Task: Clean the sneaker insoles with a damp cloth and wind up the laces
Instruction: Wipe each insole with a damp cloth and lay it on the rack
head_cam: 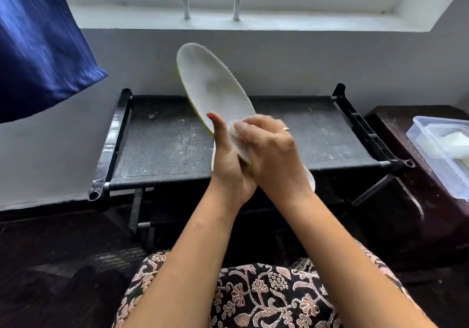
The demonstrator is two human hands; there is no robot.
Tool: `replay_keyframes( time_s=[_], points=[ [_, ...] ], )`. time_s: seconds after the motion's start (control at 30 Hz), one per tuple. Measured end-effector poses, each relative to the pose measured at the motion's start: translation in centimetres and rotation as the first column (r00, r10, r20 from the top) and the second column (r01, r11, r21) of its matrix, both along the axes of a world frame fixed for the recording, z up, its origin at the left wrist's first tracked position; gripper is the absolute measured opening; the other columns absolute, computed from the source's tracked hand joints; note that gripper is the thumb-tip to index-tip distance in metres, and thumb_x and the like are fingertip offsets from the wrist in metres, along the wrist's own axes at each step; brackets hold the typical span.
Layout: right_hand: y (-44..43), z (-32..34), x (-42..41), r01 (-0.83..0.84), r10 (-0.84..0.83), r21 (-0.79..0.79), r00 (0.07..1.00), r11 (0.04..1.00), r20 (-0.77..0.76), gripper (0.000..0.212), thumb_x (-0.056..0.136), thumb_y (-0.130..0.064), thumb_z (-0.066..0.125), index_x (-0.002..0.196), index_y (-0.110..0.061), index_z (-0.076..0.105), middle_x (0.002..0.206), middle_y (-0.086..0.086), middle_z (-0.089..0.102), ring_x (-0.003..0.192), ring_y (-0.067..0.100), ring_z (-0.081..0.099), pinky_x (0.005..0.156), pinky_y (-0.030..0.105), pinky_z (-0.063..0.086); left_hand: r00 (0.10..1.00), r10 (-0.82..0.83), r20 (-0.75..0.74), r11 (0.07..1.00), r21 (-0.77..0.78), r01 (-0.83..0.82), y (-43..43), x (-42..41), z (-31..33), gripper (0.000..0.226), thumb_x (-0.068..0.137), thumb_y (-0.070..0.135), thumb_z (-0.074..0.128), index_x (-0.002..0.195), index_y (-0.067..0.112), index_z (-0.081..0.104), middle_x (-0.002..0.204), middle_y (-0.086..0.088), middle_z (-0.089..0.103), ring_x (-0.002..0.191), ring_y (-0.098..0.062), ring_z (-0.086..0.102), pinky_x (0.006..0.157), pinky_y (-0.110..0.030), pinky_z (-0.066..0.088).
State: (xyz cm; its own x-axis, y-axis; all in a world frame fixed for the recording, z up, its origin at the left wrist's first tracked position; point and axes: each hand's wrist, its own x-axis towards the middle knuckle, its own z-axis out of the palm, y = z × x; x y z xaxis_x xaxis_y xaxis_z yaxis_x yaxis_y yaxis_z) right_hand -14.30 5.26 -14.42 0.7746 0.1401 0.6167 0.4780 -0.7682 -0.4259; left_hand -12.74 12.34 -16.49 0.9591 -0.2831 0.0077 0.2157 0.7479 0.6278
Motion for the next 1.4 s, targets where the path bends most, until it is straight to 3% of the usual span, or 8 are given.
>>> replay_keyframes(
  time_s=[0.13, 0.27, 0.47, 0.63, 0.8, 1.0, 1.23, 1.4],
  points=[
    [-1.8, -0.1, 1.3, 0.125, -0.126, 0.025, 0.992, 0.992, 0.013, 0.028, 0.090, -0.024, 0.051, 0.100, -0.010, 0.074, 0.094, 0.005, 0.069, 0.088, 0.030, 0.062, 0.081, 0.020, 0.038, 0.999, 0.021, 0.046, 0.999, -0.036, -0.020, -0.2, -0.3, 0.3, 0.106, 0.064, 0.078, 0.042, 0.139, 0.002, 0.040, 0.133, -0.023, 0.048, 0.131, -0.037, 0.043, 0.111, -0.054, 0.031],
    [-0.9, -0.9, -0.8, -0.008, 0.007, -0.017, 0.998, 1.000, -0.058, 0.014, 0.086, -0.009, 0.061, 0.089, -0.011, 0.075, 0.092, 0.003, 0.070, 0.091, 0.028, 0.062, 0.085, 0.027, 0.047, 0.990, 0.049, -0.136, 0.997, -0.059, -0.057, 1.4, 0.1, 1.0, 0.113, 0.048, 0.086, 0.049, 0.125, 0.003, 0.051, 0.127, -0.016, 0.053, 0.121, -0.033, 0.053, 0.105, -0.051, 0.040],
    [-3.7, -0.3, -0.6, 0.007, 0.004, 0.039, 0.963, 0.999, -0.271, 0.012, 0.086, -0.028, 0.069, 0.096, -0.028, 0.075, 0.099, -0.013, 0.069, 0.100, 0.012, 0.059, 0.090, 0.036, 0.047, 0.947, 0.230, -0.225, 0.938, -0.210, -0.277, 4.1, 0.7, 1.2, 0.089, 0.076, 0.084, 0.022, 0.129, 0.017, 0.048, 0.114, -0.011, 0.062, 0.106, -0.035, 0.064, 0.090, -0.052, 0.050],
    [-4.2, 0.1, -0.2, 0.084, 0.092, 0.404, 0.913, 0.911, -0.398, 0.008, 0.083, -0.026, 0.073, 0.090, -0.026, 0.076, 0.095, -0.011, 0.069, 0.091, 0.002, 0.064, 0.084, 0.026, 0.053, 0.949, 0.198, -0.245, 0.940, -0.228, -0.255, 4.2, 0.4, 1.3, 0.088, 0.078, 0.082, 0.028, 0.132, 0.015, 0.047, 0.117, -0.012, 0.062, 0.107, -0.036, 0.063, 0.093, -0.055, 0.048],
    [-2.0, -0.4, -0.4, 0.133, 0.042, 0.469, 0.938, 0.873, -0.343, 0.005, 0.082, -0.020, 0.074, 0.086, -0.022, 0.076, 0.091, -0.007, 0.071, 0.083, 0.003, 0.066, 0.079, 0.021, 0.053, 0.972, 0.139, -0.192, 0.971, -0.166, -0.172, 2.3, -0.3, 1.6, 0.079, 0.073, 0.074, 0.040, 0.136, 0.027, 0.039, 0.118, -0.014, 0.061, 0.113, -0.039, 0.059, 0.089, -0.056, 0.049],
    [-1.6, -0.6, 0.1, 0.214, -0.070, 0.430, 0.943, 0.877, -0.326, 0.005, 0.079, -0.031, 0.076, 0.083, -0.028, 0.075, 0.082, -0.015, 0.072, 0.088, 0.008, 0.064, 0.083, 0.023, 0.048, 0.980, 0.147, -0.137, 0.983, -0.087, -0.160, 1.1, -0.4, 1.5, 0.076, 0.068, 0.069, 0.041, 0.135, 0.034, 0.041, 0.109, -0.015, 0.063, 0.102, -0.036, 0.063, 0.090, -0.054, 0.049],
    [-1.5, 0.4, -1.3, -0.087, 0.237, 0.333, 0.866, 0.939, -0.441, 0.014, 0.078, -0.010, 0.075, 0.087, -0.020, 0.078, 0.075, -0.014, 0.071, 0.067, -0.001, 0.062, 0.067, 0.013, 0.049, 0.963, 0.187, -0.195, 0.969, -0.123, -0.213, 2.1, 0.1, 0.9, 0.068, 0.069, 0.076, 0.042, 0.123, 0.035, 0.052, 0.100, -0.013, 0.065, 0.107, -0.040, 0.061, 0.088, -0.051, 0.050],
    [-3.7, 0.1, -0.4, 0.061, 0.045, 0.263, 0.924, 0.963, -0.380, 0.009, 0.080, -0.016, 0.075, 0.087, -0.021, 0.077, 0.087, -0.007, 0.073, 0.081, 0.003, 0.065, 0.078, 0.024, 0.053, 0.964, 0.202, -0.174, 0.968, -0.116, -0.223, 2.2, 0.2, 0.7, 0.065, 0.082, 0.078, 0.030, 0.123, 0.032, 0.052, 0.094, -0.012, 0.066, 0.096, -0.038, 0.064, 0.088, -0.050, 0.051]
  ],
)
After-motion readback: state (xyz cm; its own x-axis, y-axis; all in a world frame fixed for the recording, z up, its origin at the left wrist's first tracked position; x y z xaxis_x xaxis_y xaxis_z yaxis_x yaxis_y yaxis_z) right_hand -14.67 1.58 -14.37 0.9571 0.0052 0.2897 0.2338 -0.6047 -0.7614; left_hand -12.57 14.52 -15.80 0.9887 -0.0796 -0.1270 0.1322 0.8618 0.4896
